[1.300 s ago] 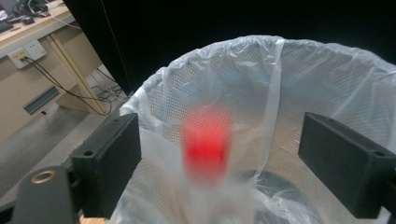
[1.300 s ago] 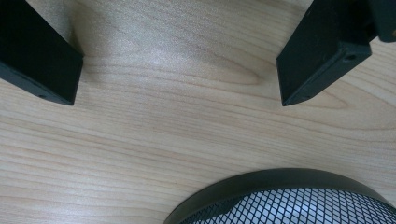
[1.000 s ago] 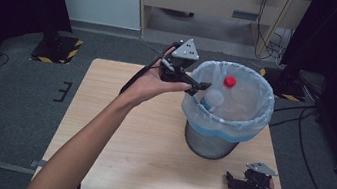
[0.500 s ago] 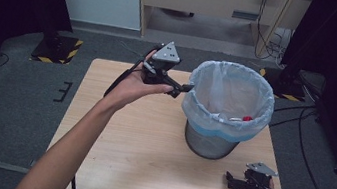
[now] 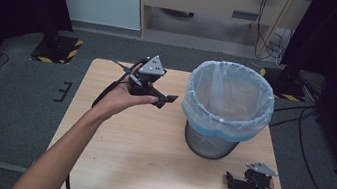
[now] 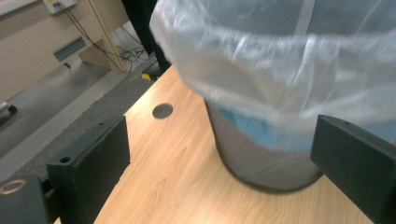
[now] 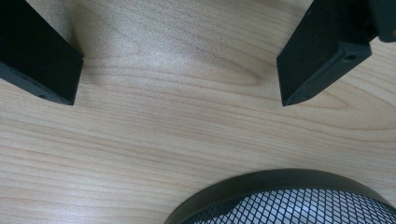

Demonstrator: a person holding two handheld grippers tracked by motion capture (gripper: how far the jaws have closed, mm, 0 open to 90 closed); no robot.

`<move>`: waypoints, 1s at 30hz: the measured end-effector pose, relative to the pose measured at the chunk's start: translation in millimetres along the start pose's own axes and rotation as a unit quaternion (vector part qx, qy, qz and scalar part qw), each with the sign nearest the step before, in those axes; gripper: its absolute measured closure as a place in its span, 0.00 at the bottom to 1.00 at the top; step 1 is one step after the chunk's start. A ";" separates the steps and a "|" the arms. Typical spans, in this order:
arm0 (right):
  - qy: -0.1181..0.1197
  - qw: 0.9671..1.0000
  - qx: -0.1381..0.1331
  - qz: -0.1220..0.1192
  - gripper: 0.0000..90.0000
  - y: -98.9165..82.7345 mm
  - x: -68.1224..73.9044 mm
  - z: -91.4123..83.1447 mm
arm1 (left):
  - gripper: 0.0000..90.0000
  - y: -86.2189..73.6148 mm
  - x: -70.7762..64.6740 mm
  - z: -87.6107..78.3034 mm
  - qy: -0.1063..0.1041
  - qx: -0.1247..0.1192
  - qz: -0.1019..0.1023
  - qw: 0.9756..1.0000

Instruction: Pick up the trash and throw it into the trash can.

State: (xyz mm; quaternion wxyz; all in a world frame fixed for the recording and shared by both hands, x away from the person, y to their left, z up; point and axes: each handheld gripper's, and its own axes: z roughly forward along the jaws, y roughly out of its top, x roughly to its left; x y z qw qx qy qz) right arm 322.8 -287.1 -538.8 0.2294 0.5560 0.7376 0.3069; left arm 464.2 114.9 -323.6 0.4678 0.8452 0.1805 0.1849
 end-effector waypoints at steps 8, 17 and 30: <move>0.000 1.000 0.000 0.000 0.00 0.0 0.0 0.0 | 0.04 -29.6 -1.4 7.7 0.006 0.033 -0.009 0.999; 0.000 1.000 0.000 0.000 0.00 0.0 0.0 0.1 | 0.04 -61.6 -4.5 21.3 0.000 0.062 -0.020 0.998; 0.000 1.000 0.000 0.000 0.00 0.0 0.0 0.1 | 0.05 -100.6 -5.3 35.3 -0.002 0.088 -0.042 0.995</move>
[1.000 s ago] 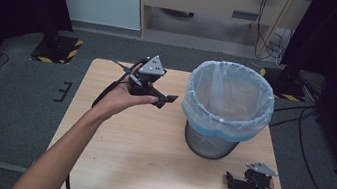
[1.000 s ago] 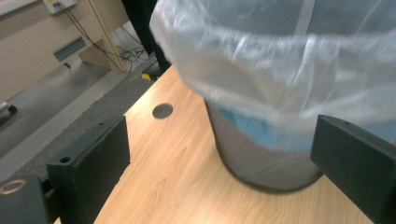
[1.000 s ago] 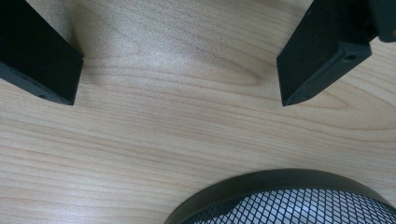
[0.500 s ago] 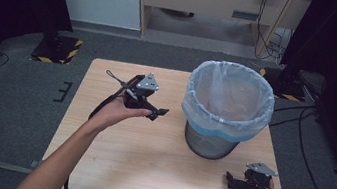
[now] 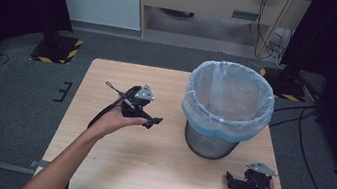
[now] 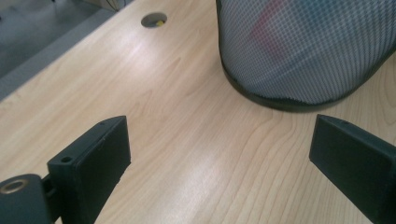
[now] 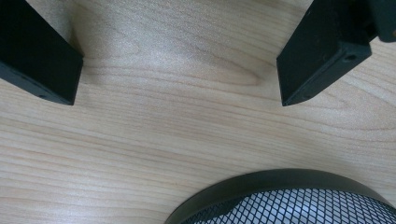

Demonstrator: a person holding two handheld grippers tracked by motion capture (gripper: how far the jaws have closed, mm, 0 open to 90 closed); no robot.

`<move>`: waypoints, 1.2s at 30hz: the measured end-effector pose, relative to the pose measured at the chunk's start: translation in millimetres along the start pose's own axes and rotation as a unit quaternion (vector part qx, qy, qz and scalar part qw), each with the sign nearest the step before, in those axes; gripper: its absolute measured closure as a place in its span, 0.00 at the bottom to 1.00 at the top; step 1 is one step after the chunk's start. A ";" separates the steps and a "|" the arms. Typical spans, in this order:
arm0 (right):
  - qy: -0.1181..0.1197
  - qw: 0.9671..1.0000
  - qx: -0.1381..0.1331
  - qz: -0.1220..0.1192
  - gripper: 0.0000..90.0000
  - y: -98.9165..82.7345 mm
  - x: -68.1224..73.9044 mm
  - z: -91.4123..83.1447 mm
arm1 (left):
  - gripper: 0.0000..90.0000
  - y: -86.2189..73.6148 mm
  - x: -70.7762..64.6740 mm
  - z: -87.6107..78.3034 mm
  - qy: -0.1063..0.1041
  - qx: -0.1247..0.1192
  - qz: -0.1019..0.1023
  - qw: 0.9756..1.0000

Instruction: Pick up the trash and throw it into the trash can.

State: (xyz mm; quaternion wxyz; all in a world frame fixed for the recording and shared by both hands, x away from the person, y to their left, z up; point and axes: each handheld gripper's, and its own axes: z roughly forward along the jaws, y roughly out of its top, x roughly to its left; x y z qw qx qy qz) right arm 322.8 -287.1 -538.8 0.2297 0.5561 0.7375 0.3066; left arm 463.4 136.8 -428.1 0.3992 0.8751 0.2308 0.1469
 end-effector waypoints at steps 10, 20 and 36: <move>0.000 1.000 0.000 0.000 0.00 0.0 0.0 -0.1 | 0.05 -22.7 -1.2 11.1 -0.006 0.015 -0.015 1.000; 0.000 1.000 0.000 0.000 0.00 0.0 0.0 0.0 | 0.05 -56.8 -2.4 25.3 0.001 0.048 -0.032 0.998; 0.000 1.000 0.000 0.001 0.00 0.0 0.1 0.0 | 0.03 -116.2 26.5 30.8 0.073 0.062 -0.129 0.987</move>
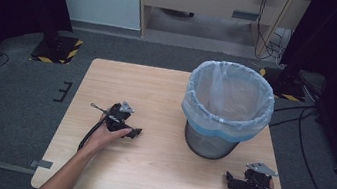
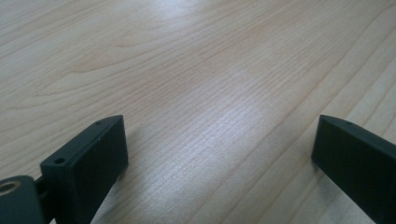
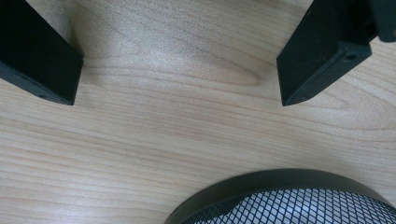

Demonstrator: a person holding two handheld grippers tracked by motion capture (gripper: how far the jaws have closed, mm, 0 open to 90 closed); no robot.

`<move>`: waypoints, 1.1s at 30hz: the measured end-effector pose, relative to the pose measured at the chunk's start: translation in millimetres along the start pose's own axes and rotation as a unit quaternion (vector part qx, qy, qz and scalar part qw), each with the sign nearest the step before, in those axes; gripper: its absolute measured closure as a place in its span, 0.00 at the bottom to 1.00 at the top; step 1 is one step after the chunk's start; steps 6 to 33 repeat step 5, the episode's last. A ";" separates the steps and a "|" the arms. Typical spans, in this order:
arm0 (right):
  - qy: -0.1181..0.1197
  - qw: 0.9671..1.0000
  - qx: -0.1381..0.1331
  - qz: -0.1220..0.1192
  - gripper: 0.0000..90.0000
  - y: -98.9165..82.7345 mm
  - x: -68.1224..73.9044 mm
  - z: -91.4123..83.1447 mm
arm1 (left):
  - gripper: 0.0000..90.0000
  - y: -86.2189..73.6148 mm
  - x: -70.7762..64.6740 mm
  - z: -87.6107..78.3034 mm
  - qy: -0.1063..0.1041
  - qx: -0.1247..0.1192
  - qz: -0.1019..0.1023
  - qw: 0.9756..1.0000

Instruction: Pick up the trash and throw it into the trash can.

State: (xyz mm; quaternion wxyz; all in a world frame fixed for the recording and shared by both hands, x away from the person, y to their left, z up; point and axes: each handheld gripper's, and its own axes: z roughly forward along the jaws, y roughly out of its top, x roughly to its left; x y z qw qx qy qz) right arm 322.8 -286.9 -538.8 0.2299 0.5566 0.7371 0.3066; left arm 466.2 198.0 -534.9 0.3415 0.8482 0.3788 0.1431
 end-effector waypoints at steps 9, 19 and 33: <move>0.000 1.000 0.000 0.000 0.00 0.0 0.1 -0.1 | 0.01 -3.4 2.0 0.3 0.010 -0.009 0.000 1.000; 0.000 1.000 0.000 0.000 0.00 0.0 0.1 -0.1 | 0.01 -3.4 2.0 0.3 0.010 -0.009 0.000 1.000; 0.000 1.000 0.000 0.000 0.00 0.0 0.1 -0.1 | 0.01 -3.4 2.0 0.3 0.010 -0.009 0.000 1.000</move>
